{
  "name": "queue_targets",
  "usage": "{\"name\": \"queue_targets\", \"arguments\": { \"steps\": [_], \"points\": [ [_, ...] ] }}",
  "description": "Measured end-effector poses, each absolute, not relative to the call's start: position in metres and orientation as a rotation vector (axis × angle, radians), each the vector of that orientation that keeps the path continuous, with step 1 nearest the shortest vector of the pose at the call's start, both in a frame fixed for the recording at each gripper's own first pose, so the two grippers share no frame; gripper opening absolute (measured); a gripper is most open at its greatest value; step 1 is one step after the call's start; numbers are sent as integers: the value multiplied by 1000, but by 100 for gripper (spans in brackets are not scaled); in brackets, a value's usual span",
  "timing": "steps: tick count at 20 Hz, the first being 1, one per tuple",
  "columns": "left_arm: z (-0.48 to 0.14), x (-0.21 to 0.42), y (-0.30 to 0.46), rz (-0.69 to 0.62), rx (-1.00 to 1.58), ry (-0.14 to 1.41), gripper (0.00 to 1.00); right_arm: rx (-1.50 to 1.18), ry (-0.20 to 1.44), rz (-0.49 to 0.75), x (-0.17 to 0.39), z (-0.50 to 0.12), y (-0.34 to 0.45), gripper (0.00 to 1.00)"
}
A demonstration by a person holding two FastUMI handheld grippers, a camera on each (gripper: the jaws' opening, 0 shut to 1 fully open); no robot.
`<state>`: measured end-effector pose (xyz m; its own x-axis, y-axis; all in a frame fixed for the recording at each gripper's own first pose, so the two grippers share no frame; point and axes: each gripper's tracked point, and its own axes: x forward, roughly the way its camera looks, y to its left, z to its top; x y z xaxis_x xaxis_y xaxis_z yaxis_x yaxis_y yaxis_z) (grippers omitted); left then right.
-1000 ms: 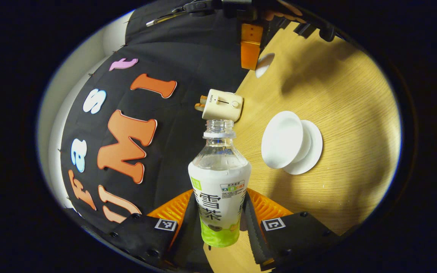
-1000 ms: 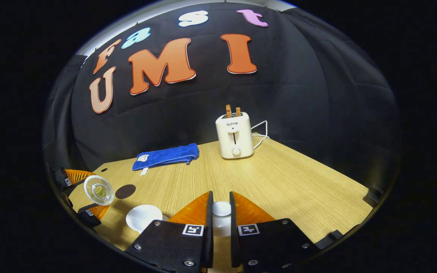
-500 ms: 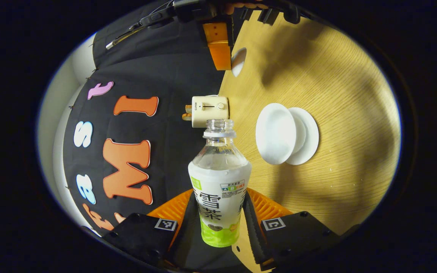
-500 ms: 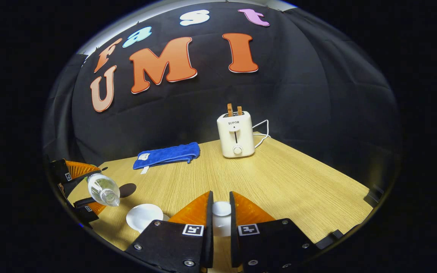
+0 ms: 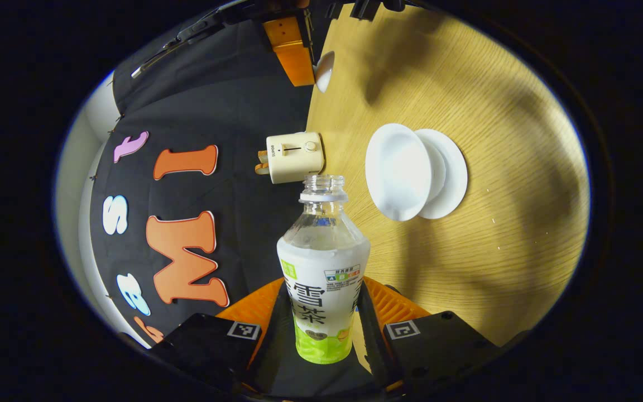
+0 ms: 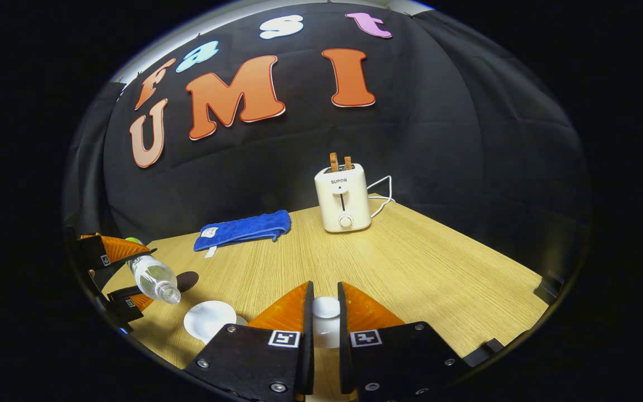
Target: Open the teacup lid with one hand, grasp the water bottle and pour water into the teacup with the other hand; after pouring, place the water bottle on the coaster and then close the teacup lid.
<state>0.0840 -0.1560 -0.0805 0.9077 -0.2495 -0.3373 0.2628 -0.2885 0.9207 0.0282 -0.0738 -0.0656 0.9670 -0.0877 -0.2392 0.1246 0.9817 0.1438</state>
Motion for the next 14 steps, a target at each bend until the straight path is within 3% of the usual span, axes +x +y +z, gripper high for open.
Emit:
{"name": "queue_targets", "arguments": {
  "steps": [14],
  "points": [
    [-85,87,-151,-523,2001,43,65,152,244,-101,29,-68,-72,18]
  ]
}}
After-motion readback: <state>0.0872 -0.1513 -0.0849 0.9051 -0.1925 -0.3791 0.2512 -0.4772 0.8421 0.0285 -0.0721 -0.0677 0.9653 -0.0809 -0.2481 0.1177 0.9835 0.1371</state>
